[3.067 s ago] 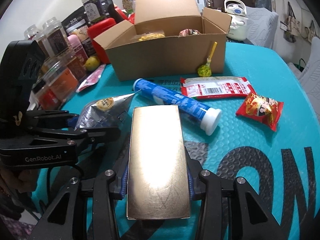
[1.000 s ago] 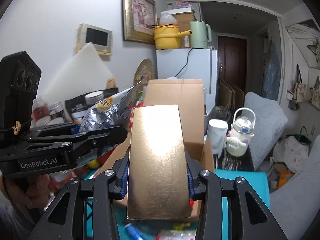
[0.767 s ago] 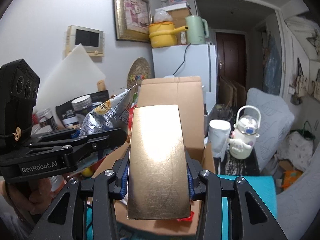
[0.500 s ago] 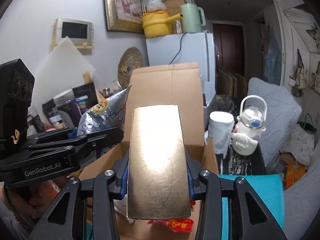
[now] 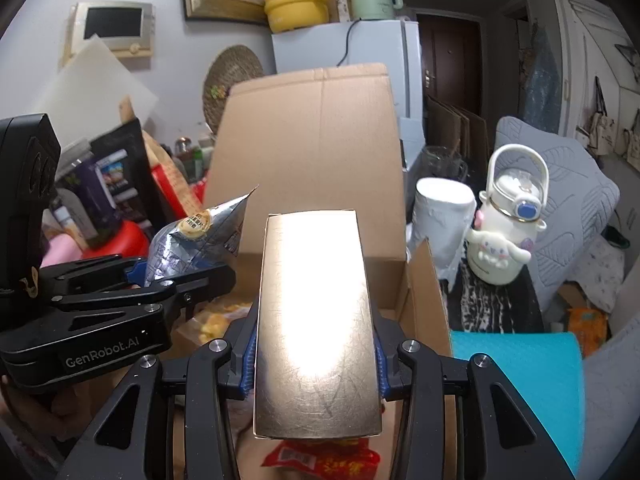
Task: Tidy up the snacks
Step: 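Carry the silver packet and gold box over the cardboard box with both grippers, then lower both items into the box and open both grippers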
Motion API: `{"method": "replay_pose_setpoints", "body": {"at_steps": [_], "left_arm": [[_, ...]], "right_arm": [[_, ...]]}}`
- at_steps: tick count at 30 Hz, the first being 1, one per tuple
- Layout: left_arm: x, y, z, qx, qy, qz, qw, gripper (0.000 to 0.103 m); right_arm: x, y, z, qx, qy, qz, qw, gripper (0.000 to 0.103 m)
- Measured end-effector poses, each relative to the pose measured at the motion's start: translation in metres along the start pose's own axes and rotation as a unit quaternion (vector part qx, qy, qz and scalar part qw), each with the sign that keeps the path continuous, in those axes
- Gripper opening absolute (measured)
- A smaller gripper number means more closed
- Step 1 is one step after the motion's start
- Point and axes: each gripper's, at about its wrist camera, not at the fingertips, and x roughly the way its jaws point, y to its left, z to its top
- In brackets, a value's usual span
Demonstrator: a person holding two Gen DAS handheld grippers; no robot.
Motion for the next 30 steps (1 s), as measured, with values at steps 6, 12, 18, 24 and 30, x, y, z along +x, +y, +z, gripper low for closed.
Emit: {"method": "replay_pose_setpoints", "body": {"at_steps": [6,12,18,24,30], "left_arm": [[0.021,0.007,-0.002,-0.009,0.031,0.013,0.9994,0.037],[0.041,0.016,-0.007,-0.016,0.064,0.033,0.9972,0.037],[0.054,0.025,-0.012,-0.030,0.094,0.038,0.9944,0.037],[0.063,0.029,-0.015,-0.037,0.117,0.046,0.9914,0.037],[0.071,0.021,-0.015,-0.014,0.130,0.073,0.9887,0.038]], "right_arm": [[0.017,0.003,-0.005,-0.001,0.023,-0.007,1.000,0.043],[0.034,0.003,-0.012,-0.001,0.047,-0.022,0.999,0.043],[0.044,-0.012,-0.015,0.030,0.078,-0.012,0.996,0.043],[0.048,-0.017,-0.017,0.038,0.089,-0.011,0.995,0.043],[0.051,-0.018,-0.017,0.041,0.099,-0.011,0.994,0.045]]}}
